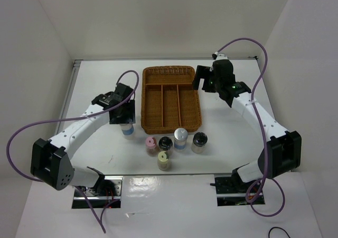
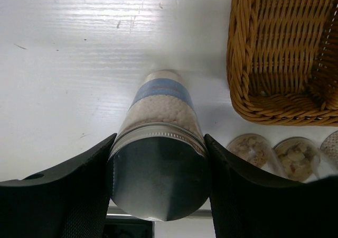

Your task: Organize the condiment bottles

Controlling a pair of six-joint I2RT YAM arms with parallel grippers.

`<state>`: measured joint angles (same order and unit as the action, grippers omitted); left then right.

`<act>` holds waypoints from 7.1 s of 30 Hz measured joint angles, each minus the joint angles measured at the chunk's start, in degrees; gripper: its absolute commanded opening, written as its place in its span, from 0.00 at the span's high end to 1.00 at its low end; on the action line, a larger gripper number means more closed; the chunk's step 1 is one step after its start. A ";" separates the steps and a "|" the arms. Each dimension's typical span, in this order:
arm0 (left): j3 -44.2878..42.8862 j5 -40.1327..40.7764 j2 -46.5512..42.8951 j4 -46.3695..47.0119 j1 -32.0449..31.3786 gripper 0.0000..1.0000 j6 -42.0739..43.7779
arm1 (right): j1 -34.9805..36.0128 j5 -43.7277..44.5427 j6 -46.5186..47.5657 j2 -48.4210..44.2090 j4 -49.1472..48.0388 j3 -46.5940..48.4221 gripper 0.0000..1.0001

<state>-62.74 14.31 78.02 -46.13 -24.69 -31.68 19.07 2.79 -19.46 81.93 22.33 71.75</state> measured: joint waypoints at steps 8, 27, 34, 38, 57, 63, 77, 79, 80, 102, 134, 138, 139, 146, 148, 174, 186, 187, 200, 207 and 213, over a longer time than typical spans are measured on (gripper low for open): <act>-15.39 2.82 0.87 -3.78 3.06 0.52 3.08 | 0.00 -0.31 -0.15 0.35 0.00 -0.02 0.01; -39.76 -3.15 26.18 4.61 3.13 0.52 12.68 | 0.02 2.34 0.22 3.61 1.27 -0.07 0.01; -42.88 -6.01 30.23 6.80 2.49 0.52 13.79 | 1.95 2.27 3.85 1.33 1.20 -1.09 0.01; -44.35 -6.82 32.33 7.91 1.64 0.52 13.81 | 3.19 1.97 4.83 -0.44 1.16 -1.79 0.01; -44.41 -6.58 37.62 8.96 1.14 0.48 13.79 | 13.86 -4.92 11.93 -5.81 1.95 -5.68 0.01; -44.41 -6.40 39.32 9.73 1.01 0.42 13.81 | 16.50 -4.63 11.76 -7.91 3.28 -6.34 0.01; -44.89 -5.55 40.19 10.32 -1.05 0.00 15.02 | 24.15 -2.58 8.59 -9.42 9.25 -7.72 0.01; -45.51 -5.55 39.89 9.40 -1.36 0.00 15.02 | 25.62 -2.23 7.87 -9.60 9.60 -7.87 0.01; -45.62 -5.55 39.52 9.07 -1.49 0.00 14.99 | 26.29 -2.08 7.48 -9.70 9.84 -8.04 0.01; -37.86 -1.09 16.06 4.72 -0.37 0.00 14.84 | 33.86 6.86 -0.04 -10.19 14.25 -12.63 0.02; -30.21 -0.02 9.70 3.76 2.84 0.00 14.78 | 34.38 6.25 -1.07 -3.78 18.58 -9.97 0.61; -30.18 0.04 8.94 3.74 3.52 0.00 14.78 | 34.40 7.48 -1.11 -3.76 23.47 -3.39 0.61; -30.12 0.07 8.70 3.80 3.72 0.00 14.78 | 34.42 8.11 -1.09 -3.76 24.61 -0.85 0.61; -27.39 0.00 5.57 4.44 4.81 0.00 14.75 | 33.66 12.39 1.01 -3.74 26.58 15.72 0.58; -25.83 -0.26 4.44 4.72 5.49 0.00 14.75 | 32.87 13.51 2.43 -3.17 26.56 18.64 0.58; -7.10 -7.91 -7.91 7.30 16.35 0.00 11.78 | 30.86 13.38 12.70 29.79 11.58 37.90 0.64; -6.88 -9.38 -8.81 7.67 18.45 0.00 12.00 | 30.69 14.53 11.39 35.47 9.57 37.66 0.60; -6.86 -9.42 -8.81 7.74 18.51 0.00 12.04 | 30.64 14.62 11.39 35.54 9.03 37.40 0.60; -6.32 -10.64 -8.72 8.92 19.06 0.00 12.17 | 27.21 14.53 9.46 36.24 4.68 33.53 0.56; -6.25 -11.26 -7.50 9.42 19.06 0.00 12.26 | 27.12 14.08 9.03 38.07 3.85 33.51 0.53; -6.25 -11.30 -6.88 9.88 19.06 0.00 12.28 | 27.12 14.12 9.01 38.29 3.30 33.51 0.11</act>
<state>-68.99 3.01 71.13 -36.25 -5.63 -19.40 46.19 16.91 -10.46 120.22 25.63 105.25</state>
